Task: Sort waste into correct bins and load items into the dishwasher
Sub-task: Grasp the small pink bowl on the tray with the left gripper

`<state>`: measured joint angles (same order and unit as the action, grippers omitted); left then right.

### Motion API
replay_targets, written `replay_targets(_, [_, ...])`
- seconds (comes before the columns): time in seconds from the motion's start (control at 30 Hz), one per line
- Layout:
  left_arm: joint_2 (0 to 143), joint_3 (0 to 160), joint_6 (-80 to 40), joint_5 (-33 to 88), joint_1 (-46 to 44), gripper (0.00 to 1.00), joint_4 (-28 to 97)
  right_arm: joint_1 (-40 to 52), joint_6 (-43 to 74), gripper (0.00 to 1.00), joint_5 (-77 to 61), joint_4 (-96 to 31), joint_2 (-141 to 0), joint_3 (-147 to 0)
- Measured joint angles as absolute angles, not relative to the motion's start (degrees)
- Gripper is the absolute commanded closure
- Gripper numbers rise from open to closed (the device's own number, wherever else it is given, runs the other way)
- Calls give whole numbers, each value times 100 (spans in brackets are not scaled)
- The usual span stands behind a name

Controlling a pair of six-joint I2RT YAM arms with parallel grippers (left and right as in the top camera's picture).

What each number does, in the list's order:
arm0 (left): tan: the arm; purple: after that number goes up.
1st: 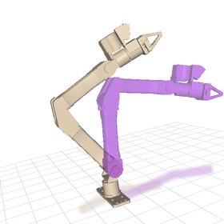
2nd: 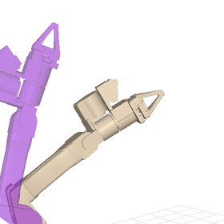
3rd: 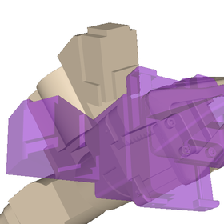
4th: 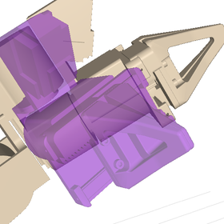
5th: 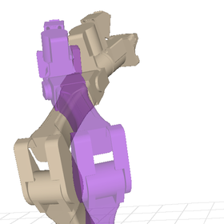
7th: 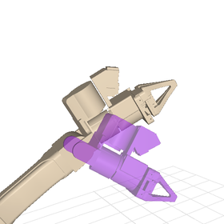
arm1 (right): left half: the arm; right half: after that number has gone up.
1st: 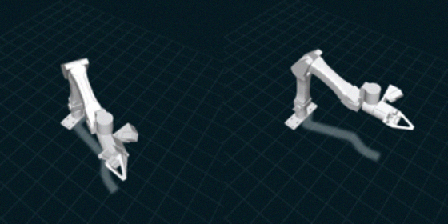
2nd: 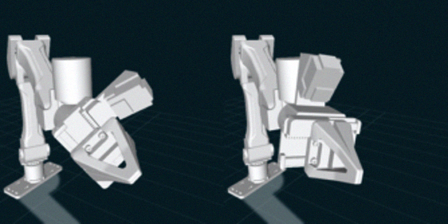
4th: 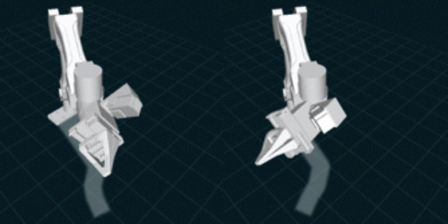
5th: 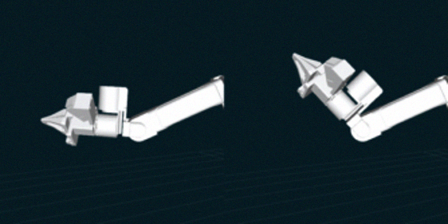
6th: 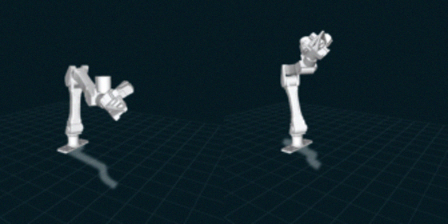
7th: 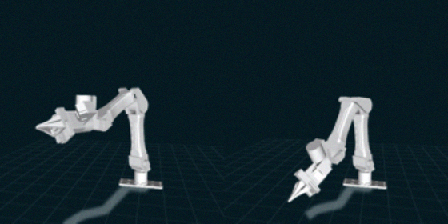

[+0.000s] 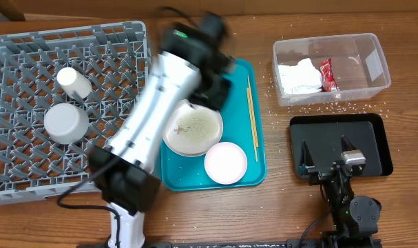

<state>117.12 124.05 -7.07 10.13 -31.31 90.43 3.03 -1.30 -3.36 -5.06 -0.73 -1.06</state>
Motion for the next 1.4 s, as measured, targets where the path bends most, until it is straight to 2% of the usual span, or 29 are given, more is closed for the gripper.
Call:
replay_targets(0.13, [11712, 11985, -1177, 593, -4032, 72, 9002, 303, -128, 0, -331, -504, -73, -106])
replay_targets(0.33, [11723, 10844, -1382, 668, -4766, 71, 8595, 303, -128, 0, -336, -506, -73, -106])
replay_targets(0.5, [11727, 10077, -1457, 764, -5249, 67, 8412, 303, -128, 0, -333, -508, -73, -106])
replay_targets(0.67, [11725, 9657, -1470, 786, -5354, 66, 8206, 303, -128, 0, -333, -508, -73, -106])
replay_targets(1.03, [11727, 8663, -1463, 698, -5317, 66, 6952, 303, -130, 0, -336, -506, -73, -106])
replay_targets(1.1, [11727, 8584, -1463, 652, -5317, 69, 6842, 303, -128, 0, -333, -508, -73, -106])
replay_targets(1.27, [11727, 8519, -1448, 486, -5315, 95, 6589, 303, -128, 0, -333, -506, -73, -106])
replay_targets(1.4, [11710, 8523, -1446, 357, -5317, 96, 6573, 303, -128, 0, -333, -504, -73, -106])
